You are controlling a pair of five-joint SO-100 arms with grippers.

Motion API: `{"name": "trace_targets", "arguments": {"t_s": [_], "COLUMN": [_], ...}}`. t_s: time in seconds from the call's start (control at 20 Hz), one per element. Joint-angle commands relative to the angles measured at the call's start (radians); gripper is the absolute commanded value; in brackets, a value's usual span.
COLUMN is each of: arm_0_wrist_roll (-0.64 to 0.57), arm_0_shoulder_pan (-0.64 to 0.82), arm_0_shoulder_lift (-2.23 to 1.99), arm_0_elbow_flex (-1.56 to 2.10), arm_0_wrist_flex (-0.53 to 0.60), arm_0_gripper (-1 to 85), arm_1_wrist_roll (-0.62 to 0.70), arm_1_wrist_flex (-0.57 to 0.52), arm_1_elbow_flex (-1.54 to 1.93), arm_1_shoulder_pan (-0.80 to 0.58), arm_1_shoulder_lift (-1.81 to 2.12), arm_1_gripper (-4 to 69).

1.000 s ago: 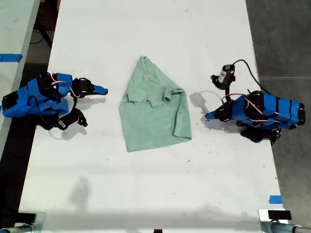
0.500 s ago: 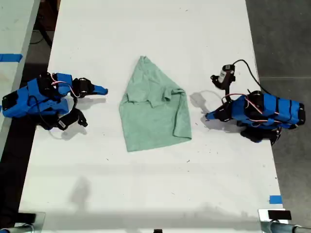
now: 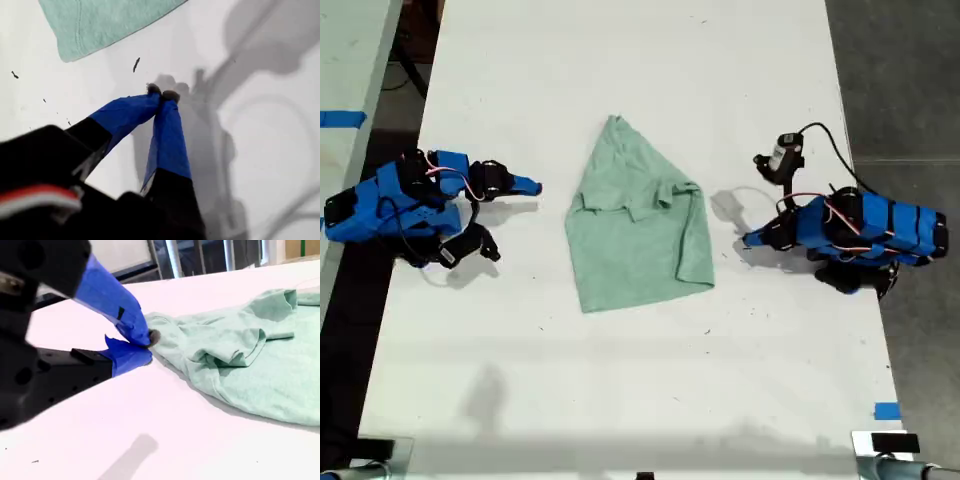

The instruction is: Fold t shirt

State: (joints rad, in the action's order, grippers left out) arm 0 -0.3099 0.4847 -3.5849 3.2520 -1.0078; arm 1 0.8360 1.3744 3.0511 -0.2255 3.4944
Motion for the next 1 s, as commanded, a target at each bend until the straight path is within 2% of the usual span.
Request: {"name": "trace_targets", "arguments": {"t_s": [0.0, 0.45, 0.6, 0.75, 0.8, 0.9, 0.95], "arm_0_wrist_roll": [-0.006, -0.006, -0.006, -0.048, -0.034, 0.155, 0.195], "arm_0_shoulder_pan": [-0.003, -0.003, 0.037, 0.041, 0.0, -0.129, -0.17], "arm_0_shoulder_lift": [-0.002, -0.002, -0.002, -0.002, -0.002, -0.008, -0.009], "arm_0_elbow_flex": [0.04, 0.04, 0.04, 0.04, 0.04, 0.04, 0.04], "arm_0_wrist_flex": [-0.003, -0.003, -0.003, -0.003, -0.003, 0.002, 0.006], "arm_0_gripper": [1.2, 1.2, 1.3, 1.8, 2.2, 3.7, 3.7], "arm_1_wrist_roll": [0.008, 0.008, 0.008, 0.008, 0.008, 0.008, 0.008], "arm_1_wrist_flex": [0.005, 0.005, 0.005, 0.005, 0.005, 0.005, 0.005], "arm_1_elbow_flex": [0.037, 0.037, 0.037, 0.037, 0.037, 0.037, 0.037], "arm_1_shoulder_pan": [-0.009, -0.009, -0.009, -0.009, -0.009, -0.009, -0.009], "arm_1_shoulder_lift": [0.011, 0.011, 0.011, 0.011, 0.011, 0.011, 0.011], "arm_1_gripper": [1.0, 1.0, 1.0, 1.0, 1.0, 1.0, 1.0]}}
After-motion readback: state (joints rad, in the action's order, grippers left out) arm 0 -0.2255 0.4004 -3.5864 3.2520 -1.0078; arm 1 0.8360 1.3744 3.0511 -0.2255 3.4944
